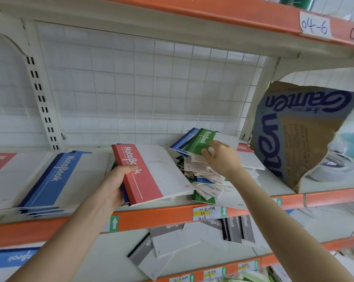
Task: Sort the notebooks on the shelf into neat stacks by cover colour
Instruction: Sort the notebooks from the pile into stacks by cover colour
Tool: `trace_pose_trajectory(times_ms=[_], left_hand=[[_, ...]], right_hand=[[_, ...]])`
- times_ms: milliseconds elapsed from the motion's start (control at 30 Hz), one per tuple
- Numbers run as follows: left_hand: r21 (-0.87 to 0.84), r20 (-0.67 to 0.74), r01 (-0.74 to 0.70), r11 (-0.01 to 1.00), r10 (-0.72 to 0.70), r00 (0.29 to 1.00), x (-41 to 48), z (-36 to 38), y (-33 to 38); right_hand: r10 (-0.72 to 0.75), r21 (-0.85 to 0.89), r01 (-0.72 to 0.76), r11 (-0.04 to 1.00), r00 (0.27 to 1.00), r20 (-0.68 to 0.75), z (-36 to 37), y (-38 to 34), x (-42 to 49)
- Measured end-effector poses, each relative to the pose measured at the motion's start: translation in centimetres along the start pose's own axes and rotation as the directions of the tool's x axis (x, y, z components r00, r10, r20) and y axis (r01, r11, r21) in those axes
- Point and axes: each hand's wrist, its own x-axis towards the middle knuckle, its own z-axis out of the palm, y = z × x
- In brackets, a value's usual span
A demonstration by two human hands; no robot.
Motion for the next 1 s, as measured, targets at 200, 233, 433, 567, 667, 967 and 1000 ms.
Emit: trace_pose_trajectory(times_ms=[200, 233, 433, 567, 667, 967, 1000], left_hand=[[-0.007, 0.000, -0.014, 1.000, 0.014, 1.000, -0.5, 0.0, 0.2], [-0.009, -0.003, -0.015, 1.000, 0.015, 1.000, -0.4, -0.1, 0.1], [-0.026, -0.006, -0.010, 1.000, 0.010, 1.000, -0.5, -0.1, -0.1], [-0.025, 0.000, -0.026, 0.999, 0.026, 1.000, -0.7, 0.1, -0.2], [-0.045, 0.008, -0.055, 0.997, 0.055, 0.998, -0.6, 0.2, -0.3], [-0.127, 0.086, 0.028, 0.992, -0.017, 0.996, -0.6, 1.1, -0.3], [-0.105, 0.067, 0.038, 0.994, -0.031, 0.997, -0.6, 1.1, -0.4]], right_hand=[[0.123, -0.256, -0.084, 0.963, 0.982, 0.141, -0.2, 0.3, 1.2], [0.108, -0.306, -0.059, 0.950, 0.984, 0.144, -0.3, 0.2, 1.2], [-0.037, -0.479, 0.151, 0.865, 0.970, 0.239, -1.0, 0.2, 0.2], [-0.138, -0.486, 0.209, 0.849, 0.974, 0.179, -1.1, 0.3, -1.1], [-0.175, -0.468, 0.197, 0.861, 0.980, 0.091, -1.4, -0.1, -2.0], [-0.695, 0.173, 0.674, 0.719, 0.696, 0.179, -0.5, -4.2, -5.9], [-0.693, 0.225, 0.656, 0.721, 0.692, 0.202, -0.6, -4.5, -6.0]])
